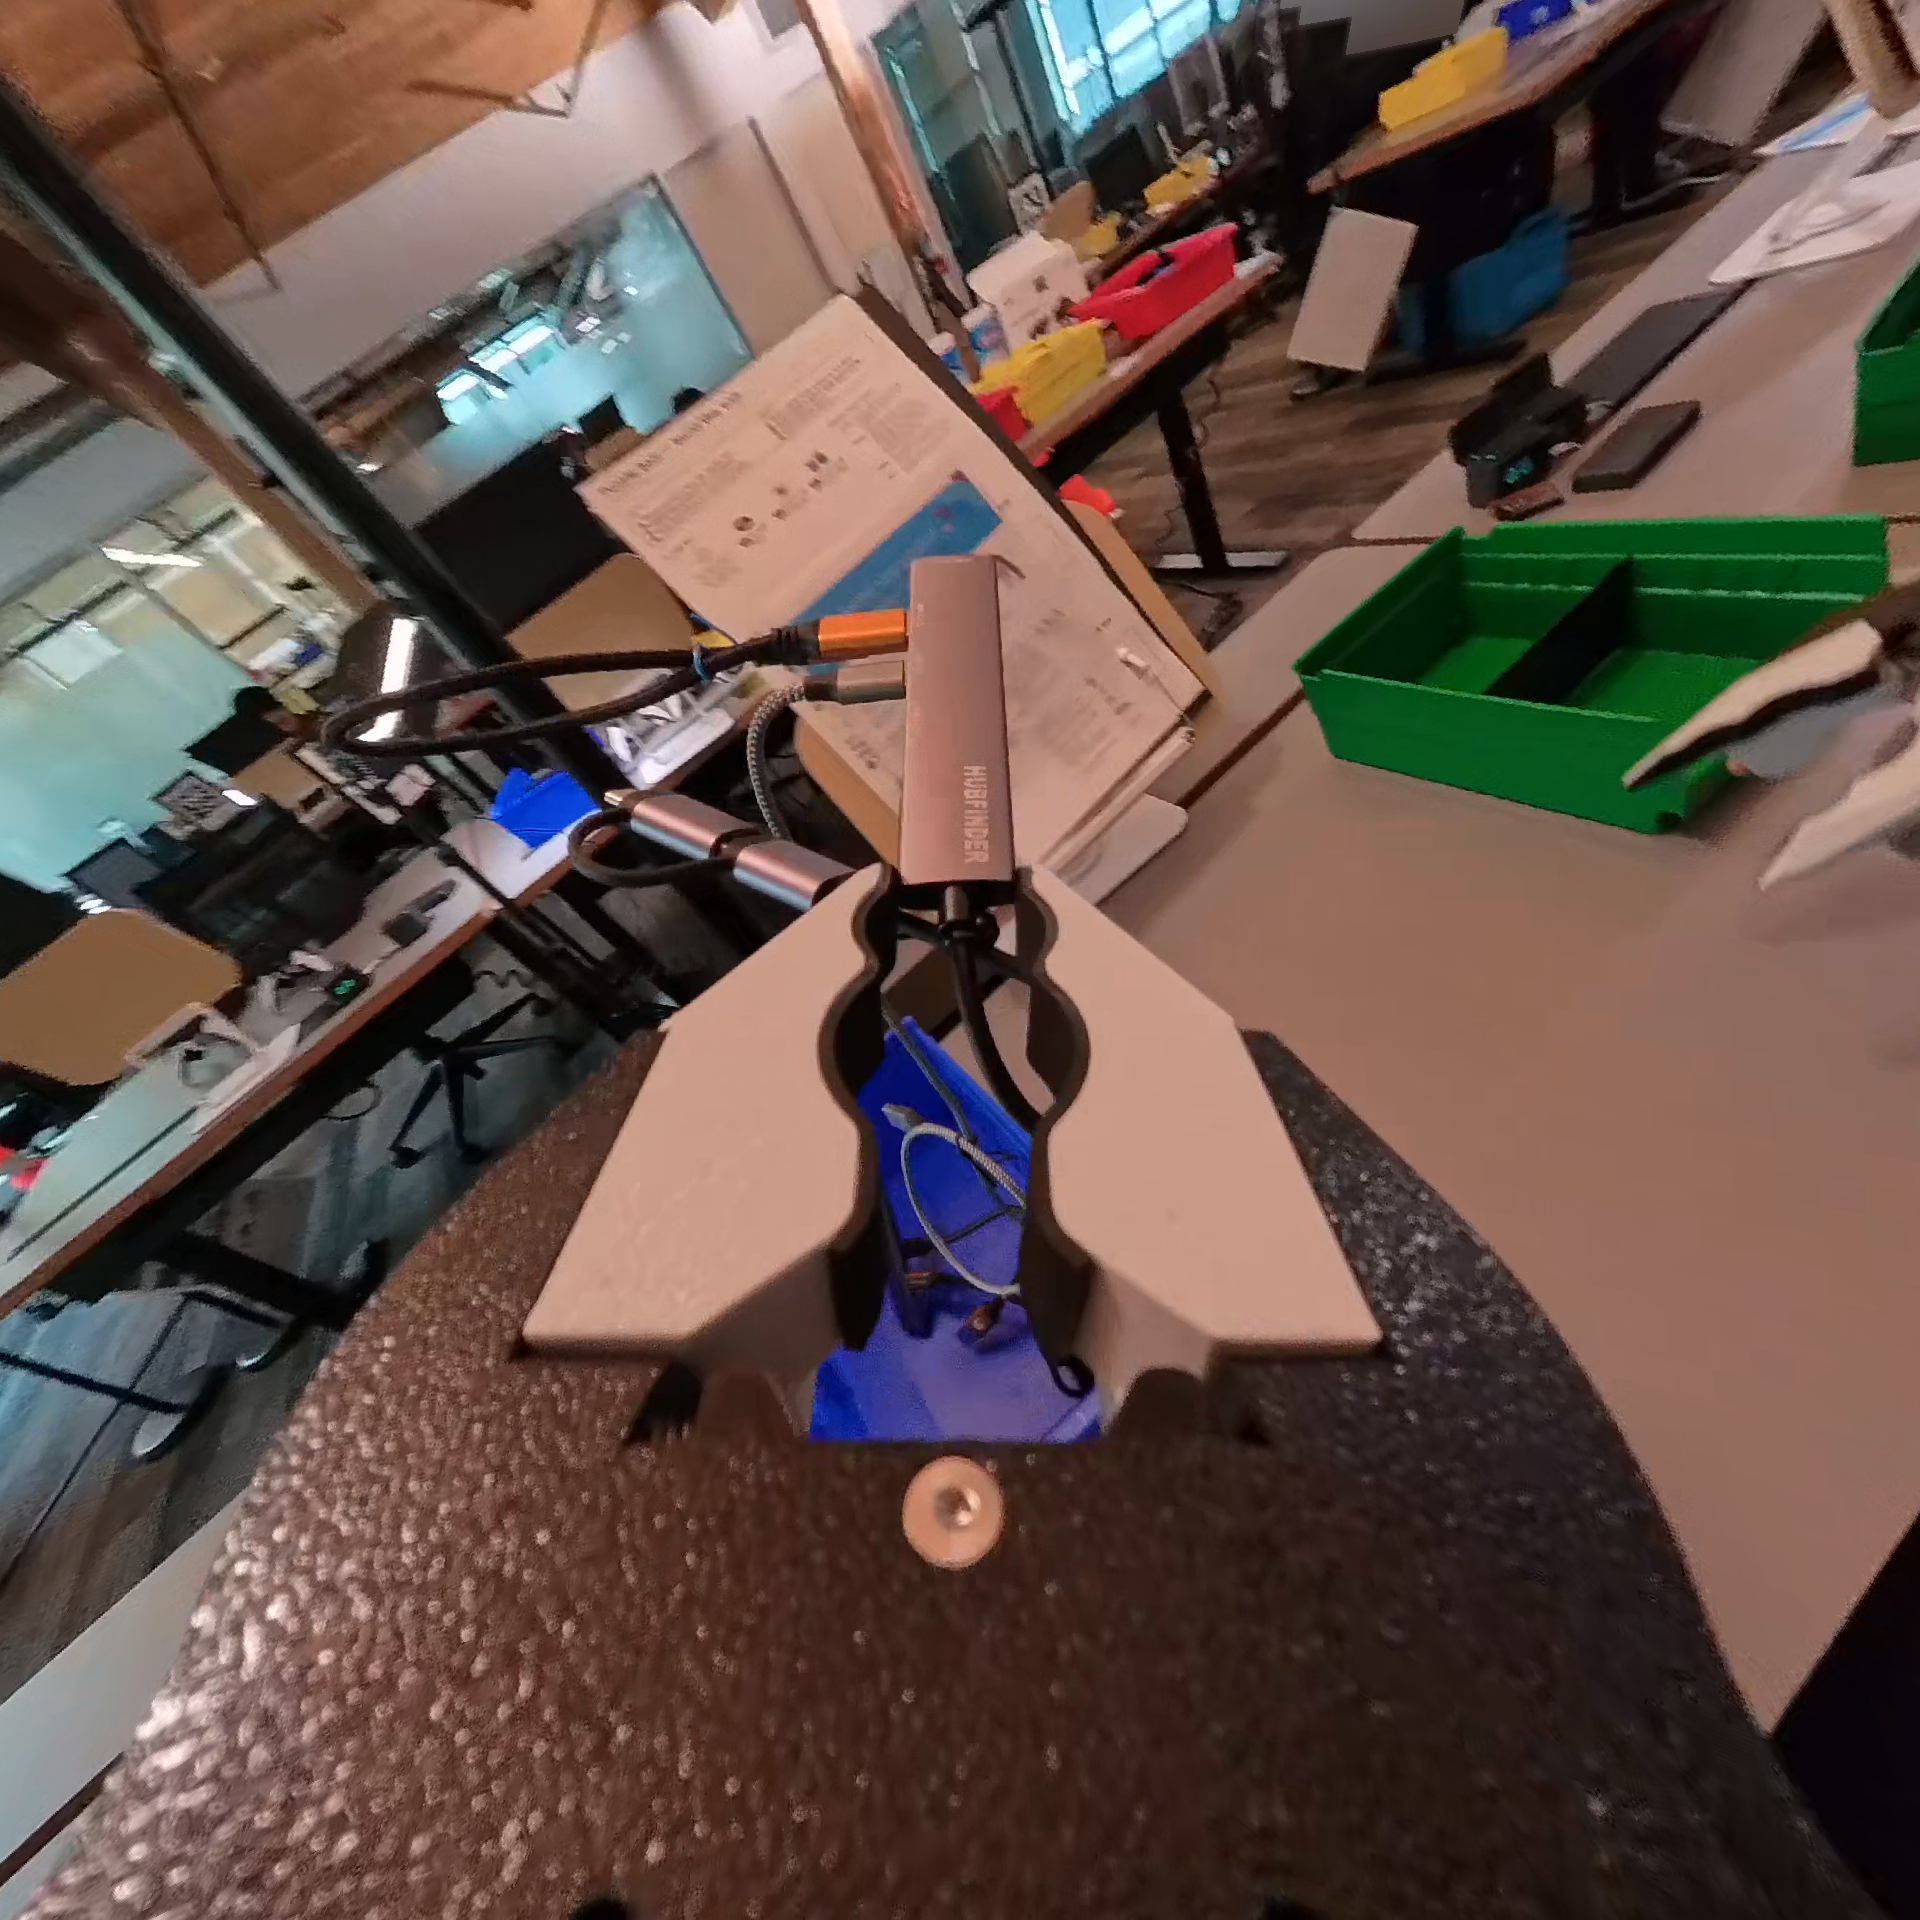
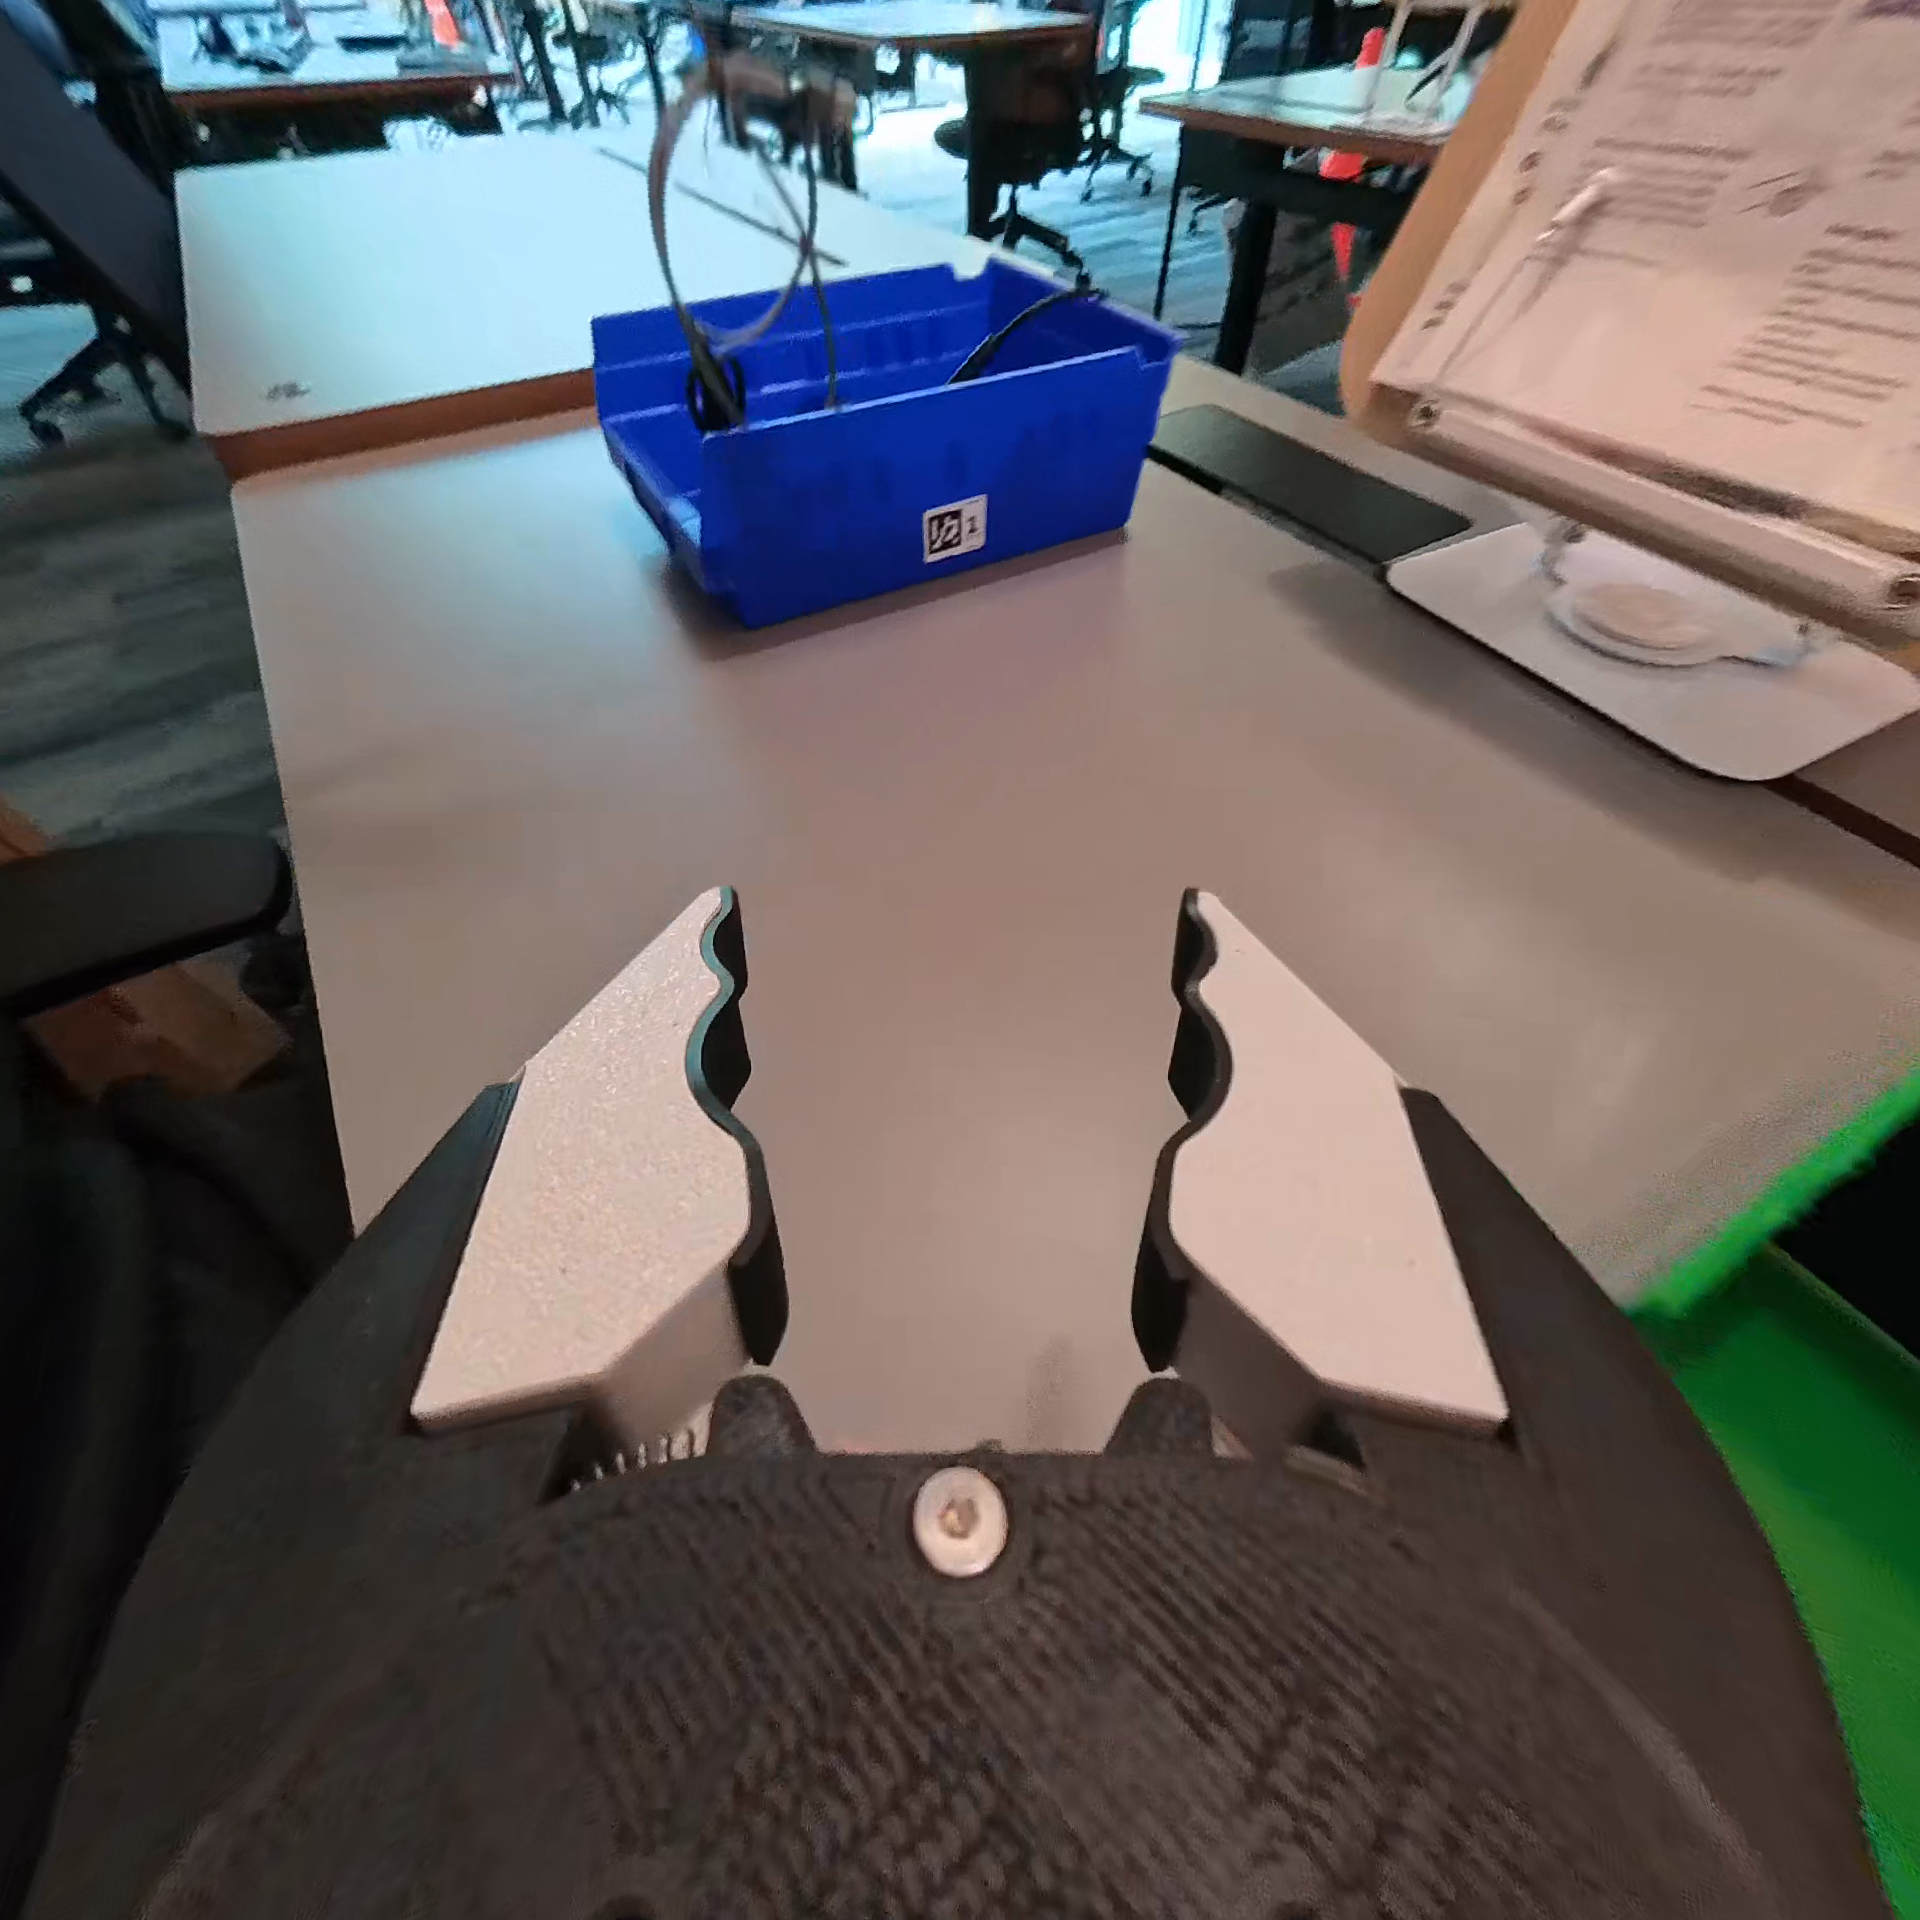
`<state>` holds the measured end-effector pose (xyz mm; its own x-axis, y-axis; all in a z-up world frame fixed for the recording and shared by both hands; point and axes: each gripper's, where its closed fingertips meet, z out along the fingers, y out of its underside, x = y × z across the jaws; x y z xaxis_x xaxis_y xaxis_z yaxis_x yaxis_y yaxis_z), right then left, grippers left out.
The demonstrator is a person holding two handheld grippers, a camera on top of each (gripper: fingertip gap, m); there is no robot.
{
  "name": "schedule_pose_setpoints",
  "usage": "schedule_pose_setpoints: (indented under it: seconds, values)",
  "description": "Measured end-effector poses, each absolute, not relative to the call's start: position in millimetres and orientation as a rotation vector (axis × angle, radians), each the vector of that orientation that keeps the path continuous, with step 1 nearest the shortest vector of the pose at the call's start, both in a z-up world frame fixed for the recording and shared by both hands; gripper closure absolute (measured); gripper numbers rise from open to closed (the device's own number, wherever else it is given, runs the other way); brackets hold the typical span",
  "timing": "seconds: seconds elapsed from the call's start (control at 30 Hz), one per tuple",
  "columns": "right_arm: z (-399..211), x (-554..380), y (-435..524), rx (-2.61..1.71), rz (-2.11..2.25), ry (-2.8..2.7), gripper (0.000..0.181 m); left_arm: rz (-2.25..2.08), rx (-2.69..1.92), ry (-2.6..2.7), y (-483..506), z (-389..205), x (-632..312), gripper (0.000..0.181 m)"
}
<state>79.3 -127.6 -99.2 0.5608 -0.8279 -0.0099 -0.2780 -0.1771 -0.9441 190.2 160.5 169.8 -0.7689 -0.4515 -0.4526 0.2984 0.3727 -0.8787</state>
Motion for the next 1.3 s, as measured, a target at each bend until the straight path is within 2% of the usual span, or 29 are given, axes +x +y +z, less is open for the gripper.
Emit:
schedule_pose_setpoints:
  seconds: [0.03,0.17,0.3,0.47,0.7,0.77,1.0,1.1,1.23,1.3]
  values:
    - [-104,81,-120,-1.755,-0.638,0.912,0.099,-1.463,-0.152,1.936,170,178,189,0.161]
    - [-122,89,-89,-1.849,-0.613,0.852,0.099,-1.518,-0.188,1.835,205,196,178,0.161]
    - [-120,111,-66,-1.852,-0.642,0.824,0.102,-1.513,-0.247,1.833,230,167,177,0.162]
    - [-91,161,-25,-1.857,-0.797,0.688,0.123,-1.502,-0.38,1.662,264,138,165,0.161]
    - [-39,254,87,-2.02,-1.111,0.152,0.134,-1.654,-0.487,1.494,283,101,139,0.162]
    - [-47,275,132,-2.105,-1.116,-0.091,0.14,-1.735,-0.52,1.45,287,93,136,0.162]
    - [-115,344,217,-2.345,-1.215,-0.656,0.138,-1.83,-0.539,1.435,295,81,143,0.162]
    - [-117,374,232,-2.344,-1.347,-0.701,0.135,-1.855,-0.572,1.433,304,75,151,0.162]
    - [-139,381,240,-2.424,-1.133,-0.694,0.137,-1.942,-0.615,1.407,315,71,157,0.162]
    - [-144,384,243,-2.426,-1.111,-0.712,0.133,-1.945,-0.617,1.401,319,70,157,0.161]
